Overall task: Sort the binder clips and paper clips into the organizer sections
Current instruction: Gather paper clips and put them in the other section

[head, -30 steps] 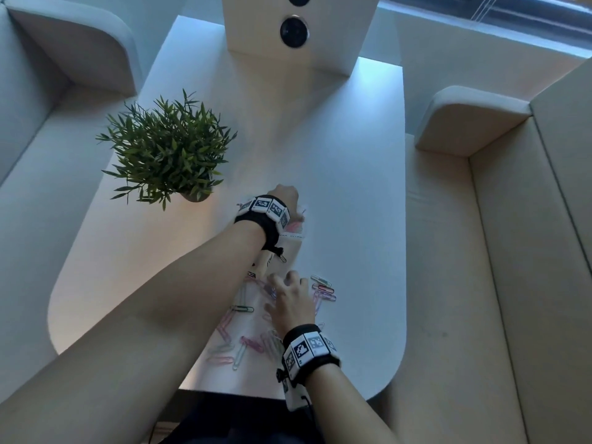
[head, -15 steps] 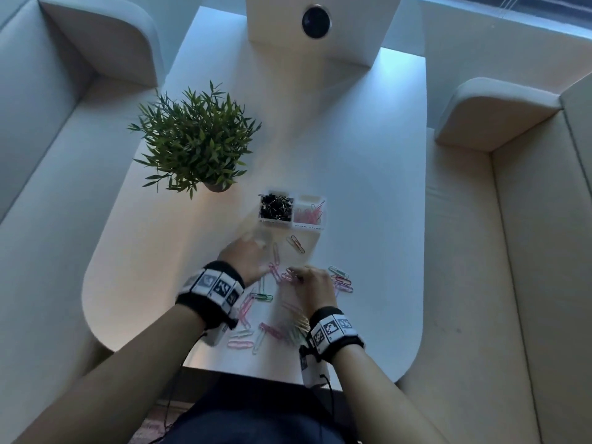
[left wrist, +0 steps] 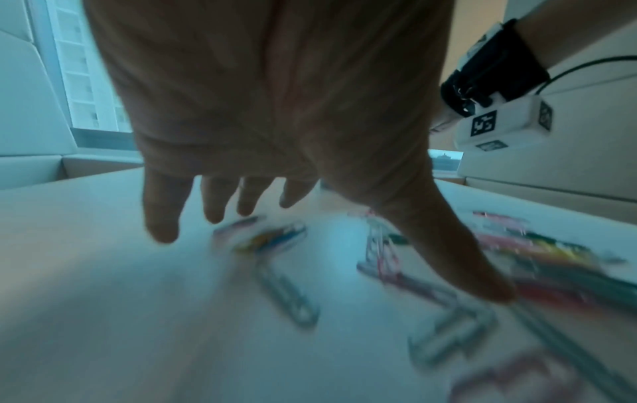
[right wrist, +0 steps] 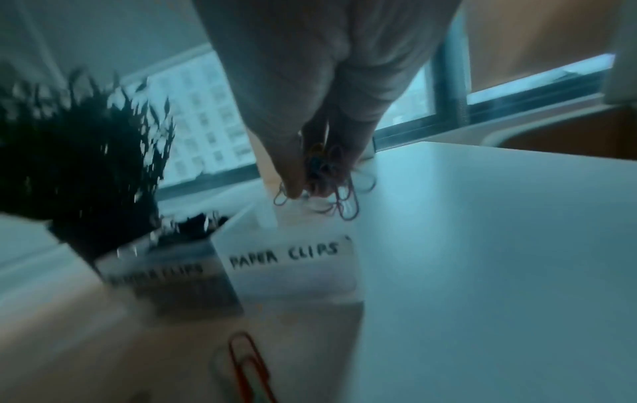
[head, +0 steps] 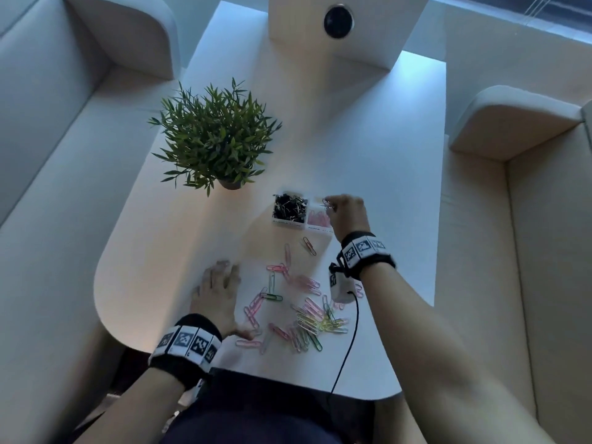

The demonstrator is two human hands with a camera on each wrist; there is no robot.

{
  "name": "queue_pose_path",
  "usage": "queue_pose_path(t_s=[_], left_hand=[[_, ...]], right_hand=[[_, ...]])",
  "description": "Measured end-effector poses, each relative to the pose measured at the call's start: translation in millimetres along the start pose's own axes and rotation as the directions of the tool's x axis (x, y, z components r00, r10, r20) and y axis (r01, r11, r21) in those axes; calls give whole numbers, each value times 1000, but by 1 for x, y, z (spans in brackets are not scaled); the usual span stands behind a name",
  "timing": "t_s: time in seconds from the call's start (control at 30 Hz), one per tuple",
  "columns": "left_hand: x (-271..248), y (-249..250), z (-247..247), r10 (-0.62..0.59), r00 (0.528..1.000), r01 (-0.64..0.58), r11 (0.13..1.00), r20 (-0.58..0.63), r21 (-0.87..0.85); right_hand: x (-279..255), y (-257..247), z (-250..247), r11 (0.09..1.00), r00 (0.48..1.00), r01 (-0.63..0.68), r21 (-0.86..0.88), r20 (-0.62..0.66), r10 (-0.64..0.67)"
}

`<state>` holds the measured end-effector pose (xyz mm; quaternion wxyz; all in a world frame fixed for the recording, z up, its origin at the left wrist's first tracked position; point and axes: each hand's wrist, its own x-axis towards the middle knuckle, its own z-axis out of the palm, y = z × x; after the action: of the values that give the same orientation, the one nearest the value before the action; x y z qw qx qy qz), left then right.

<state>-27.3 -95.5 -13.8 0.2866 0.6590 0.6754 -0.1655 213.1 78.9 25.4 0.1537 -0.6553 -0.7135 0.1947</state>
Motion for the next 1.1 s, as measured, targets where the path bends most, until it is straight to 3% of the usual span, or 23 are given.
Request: queue_pose_path(t_s=[0.07, 0.2, 0.27, 0.33, 0.4, 0.47, 0.57, 0.67, 0.77, 0.87, 0.93, 1.1], left_hand=[[0, -3, 9, 49, 998, -49, 999, -26, 7], [3, -1, 24, 173, 974, -168, 985, -147, 46], [3, 4, 22, 200, 971, -197, 980, -132, 35], [6, 9, 16, 241, 954, -232, 970, -180, 71], [10, 14, 11, 276, 934, -275, 961, -226, 34], [14, 20, 1, 310, 902, -322, 947, -299, 9], [20, 26, -10, 329, 860, -355, 935, -390, 7], [20, 19, -9, 323, 839, -370, 929, -438, -25], [10, 7, -3, 231, 913, -257, 966, -335, -37], [6, 3, 2, 156, 959, -165, 986, -238, -18], [10, 9, 2, 166, 957, -179, 983, -238, -32], [24, 31, -5, 190, 944, -219, 972, -268, -83]], right_hand=[[-2, -5, 6, 997, 999, 49, -66, 24, -48], [-47, -8, 13, 992, 987, 124, 0, -101, -124], [-83, -4, 21, 990, 988, 134, 37, 78, -136], [-107, 0, 32, 991, 930, 133, -31, 349, -114], [-113, 4, 43, 974, 888, 165, -153, 453, -79], [-108, 1, 49, 960, 903, 209, -188, 415, -116], [-106, -6, 60, 960, 919, 260, -99, 331, -214], [-113, -8, 63, 938, 906, 332, -97, 311, -288], [-118, -4, 52, 959, 925, 280, -47, 279, -256], [-117, -5, 50, 976, 923, 185, -111, 360, -134], [-115, -10, 59, 976, 920, 165, -145, 380, -99], [-111, -24, 80, 981, 957, 141, -133, 273, -100]])
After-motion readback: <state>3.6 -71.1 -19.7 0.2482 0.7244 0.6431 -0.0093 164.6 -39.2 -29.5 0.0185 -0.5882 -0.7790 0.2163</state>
